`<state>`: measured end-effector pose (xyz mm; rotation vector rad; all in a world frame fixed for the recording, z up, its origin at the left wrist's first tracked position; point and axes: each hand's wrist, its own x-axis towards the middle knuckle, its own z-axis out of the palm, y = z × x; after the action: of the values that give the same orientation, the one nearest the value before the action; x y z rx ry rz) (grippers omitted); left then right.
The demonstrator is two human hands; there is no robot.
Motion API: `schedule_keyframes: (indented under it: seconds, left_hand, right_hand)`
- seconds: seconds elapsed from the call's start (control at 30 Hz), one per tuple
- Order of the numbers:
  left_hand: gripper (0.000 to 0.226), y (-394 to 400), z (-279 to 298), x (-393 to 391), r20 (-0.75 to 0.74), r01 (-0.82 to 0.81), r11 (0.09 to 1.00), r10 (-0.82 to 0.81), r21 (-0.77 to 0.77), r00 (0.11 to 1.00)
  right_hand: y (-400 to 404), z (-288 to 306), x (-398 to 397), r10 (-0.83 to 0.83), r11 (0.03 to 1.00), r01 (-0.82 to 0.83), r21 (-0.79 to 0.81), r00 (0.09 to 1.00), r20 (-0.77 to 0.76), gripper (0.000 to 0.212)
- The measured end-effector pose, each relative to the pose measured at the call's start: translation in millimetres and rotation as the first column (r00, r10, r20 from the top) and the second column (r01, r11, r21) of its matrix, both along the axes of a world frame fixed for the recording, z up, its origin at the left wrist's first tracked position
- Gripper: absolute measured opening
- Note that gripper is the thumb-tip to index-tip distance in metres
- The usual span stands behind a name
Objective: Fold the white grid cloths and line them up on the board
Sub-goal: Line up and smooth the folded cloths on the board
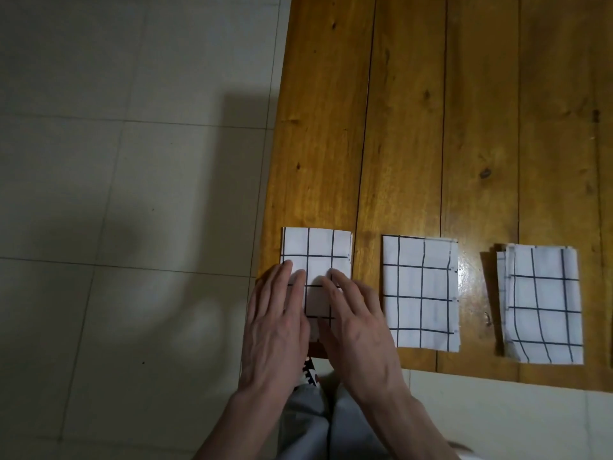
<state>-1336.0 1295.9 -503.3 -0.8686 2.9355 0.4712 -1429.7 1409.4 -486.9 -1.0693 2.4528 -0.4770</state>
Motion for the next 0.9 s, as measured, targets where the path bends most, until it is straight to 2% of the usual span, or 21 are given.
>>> schedule_keyframes:
  seconds: [0.23,0.4,0.53,0.73,0.9]
  left_hand:
    - [0.058,2.0,1.5,-1.1,-0.011,-0.016,1.0,0.016,0.012,1.0]
    - [0.049,8.1,6.7,-4.5,-0.075,-0.059,0.997,0.062,0.045,0.995]
    - [0.049,23.0,17.7,-20.7,-0.155,-0.034,0.994,0.05,0.108,0.987]
    - [0.047,58.9,29.7,-60.2,-0.168,0.115,0.979,-0.086,0.171,0.982]
    - [0.048,87.0,22.4,-78.9,-0.12,0.191,0.967,-0.173,0.166,0.978]
  right_hand:
    - [7.2,-3.6,0.0,-0.011,0.997,0.014,-0.072,0.999,0.043,0.076]
    - [14.8,4.0,-8.3,-0.01,0.992,0.018,-0.128,0.998,0.064,0.068]
    - [36.2,16.2,-24.8,-0.17,0.972,0.168,-0.165,0.985,0.003,0.056]
    - [76.9,13.0,-51.1,-0.381,0.92,0.37,-0.127,0.921,-0.077,0.056]
    - [95.6,1.9,-57.5,-0.457,0.887,0.454,-0.09,0.889,-0.02,0.063]
